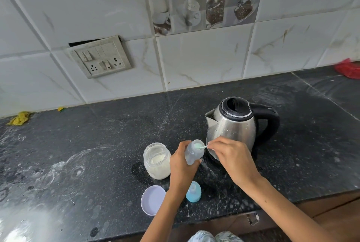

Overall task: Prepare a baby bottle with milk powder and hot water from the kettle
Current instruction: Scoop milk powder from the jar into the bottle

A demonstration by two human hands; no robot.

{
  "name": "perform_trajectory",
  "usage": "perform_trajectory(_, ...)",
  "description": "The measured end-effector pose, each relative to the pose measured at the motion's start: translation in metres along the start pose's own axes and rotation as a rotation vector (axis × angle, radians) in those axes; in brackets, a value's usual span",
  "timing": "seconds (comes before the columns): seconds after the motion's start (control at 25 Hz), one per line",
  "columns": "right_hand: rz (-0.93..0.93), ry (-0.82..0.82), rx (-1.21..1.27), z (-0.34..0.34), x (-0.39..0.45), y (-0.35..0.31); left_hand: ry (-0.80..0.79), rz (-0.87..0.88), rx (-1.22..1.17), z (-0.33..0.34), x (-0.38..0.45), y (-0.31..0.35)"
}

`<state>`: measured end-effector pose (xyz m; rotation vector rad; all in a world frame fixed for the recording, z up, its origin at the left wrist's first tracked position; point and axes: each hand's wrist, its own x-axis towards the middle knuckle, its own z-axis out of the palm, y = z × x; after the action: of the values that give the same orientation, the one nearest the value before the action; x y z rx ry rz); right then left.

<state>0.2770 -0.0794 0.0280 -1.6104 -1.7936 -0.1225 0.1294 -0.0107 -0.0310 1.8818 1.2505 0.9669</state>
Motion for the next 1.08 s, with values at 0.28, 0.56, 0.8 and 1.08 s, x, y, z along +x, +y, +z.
perform_trajectory(0.28, -0.108, -0.031, -0.034, 0.0, 0.001, 0.003, -0.004, -0.03, -0.063, 0.003, -0.001, -0.007)
perform_trajectory(0.56, -0.105, -0.022, -0.02, 0.002, -0.001, 0.002, -0.004, -0.029, -0.09, 0.004, -0.003, -0.009)
perform_trajectory(0.8, -0.041, -0.053, 0.034, 0.003, 0.001, 0.006, -0.019, -0.073, -0.097, 0.009, -0.006, -0.012)
perform_trajectory(1.08, 0.267, 0.084, 0.245, 0.016, 0.005, 0.01, -0.005, -0.161, -0.136, 0.018, -0.012, -0.017)
